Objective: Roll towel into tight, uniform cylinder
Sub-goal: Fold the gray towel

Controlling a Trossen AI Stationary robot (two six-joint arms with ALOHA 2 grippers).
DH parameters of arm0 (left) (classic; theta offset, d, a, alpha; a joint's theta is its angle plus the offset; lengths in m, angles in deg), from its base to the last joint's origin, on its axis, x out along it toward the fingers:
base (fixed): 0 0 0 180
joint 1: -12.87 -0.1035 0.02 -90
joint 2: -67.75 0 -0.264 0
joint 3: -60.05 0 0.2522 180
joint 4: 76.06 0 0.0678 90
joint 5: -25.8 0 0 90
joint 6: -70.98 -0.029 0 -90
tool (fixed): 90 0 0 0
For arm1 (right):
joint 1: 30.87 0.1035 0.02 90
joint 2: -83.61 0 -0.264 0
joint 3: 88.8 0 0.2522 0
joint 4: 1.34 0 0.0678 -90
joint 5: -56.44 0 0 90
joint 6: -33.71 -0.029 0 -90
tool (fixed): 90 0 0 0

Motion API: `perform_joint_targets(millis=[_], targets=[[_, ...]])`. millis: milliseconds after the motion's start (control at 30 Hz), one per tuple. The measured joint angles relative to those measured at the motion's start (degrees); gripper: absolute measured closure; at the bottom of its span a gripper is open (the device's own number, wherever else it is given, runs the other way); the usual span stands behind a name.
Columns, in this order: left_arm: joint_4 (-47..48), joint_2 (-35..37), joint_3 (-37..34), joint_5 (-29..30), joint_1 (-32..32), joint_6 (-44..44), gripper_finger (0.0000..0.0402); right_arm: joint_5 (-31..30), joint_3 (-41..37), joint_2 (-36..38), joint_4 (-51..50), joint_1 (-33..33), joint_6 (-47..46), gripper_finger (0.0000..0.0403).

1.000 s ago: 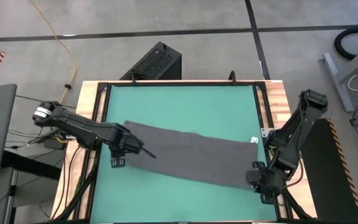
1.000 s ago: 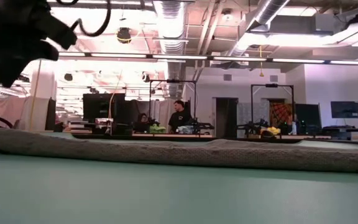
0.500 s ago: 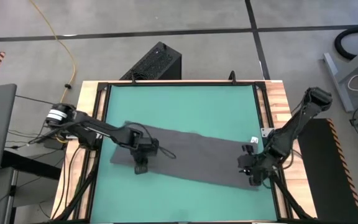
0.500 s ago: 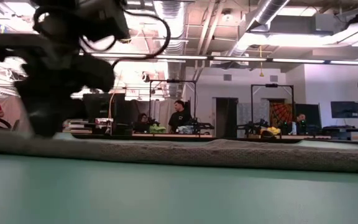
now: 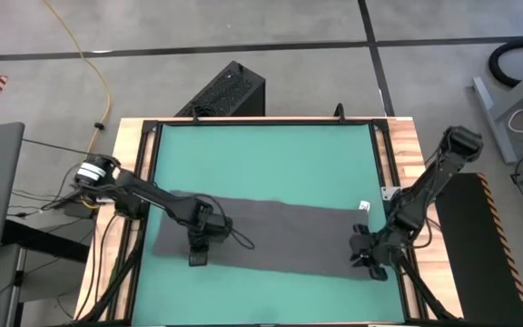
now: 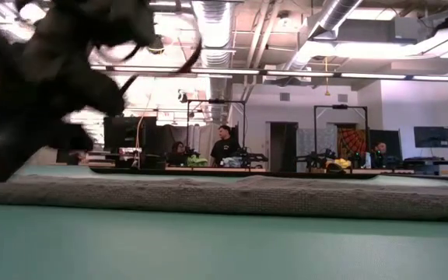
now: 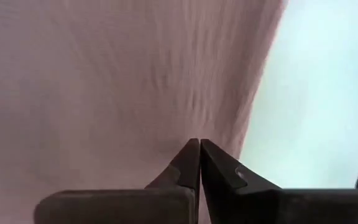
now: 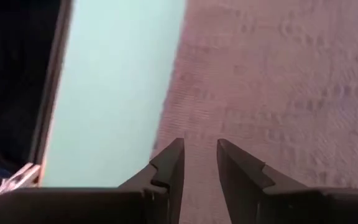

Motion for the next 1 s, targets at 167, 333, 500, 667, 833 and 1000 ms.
perform_joint_targets(millis=[167, 333, 500, 667, 833, 1000], targets=[[0.5, 6.46, 3.12, 9.35, -3.39, -6.19, 0.0401, -3.66, 0.61, 1.81, -0.59, -1.4, 4.05, 0.0283], [-0.4, 12.06, 1.67, 18.37, -7.25, -7.08, 0.0401, -11.37, 0.61, 0.07, -0.56, -4.56, 10.7, 0.0283], [-2.33, 10.7, -5.13, 22.39, -9.34, -3.25, 0.0402, -11.43, -0.91, -4.69, 1.32, -6.07, 8.7, 0.0283], [-13.04, 6.56, -12.27, 22.56, -10.82, 0.69, 0.0402, -8.38, -2.92, -9.95, 6.88, -4.47, 1.57, 0.0283], [-21.37, 2.95, -13.72, 22.5, -12.3, -1.03, 0.0402, -7.89, -2.95, -13.31, 11.62, 0.14, -5.17, 0.0283], [-25.49, 1.47, -12.0, 24.58, -15.7, -6.99, 0.0402, -7.82, -2.97, -14.93, 16.31, 4.55, -11.05, 0.0283]])
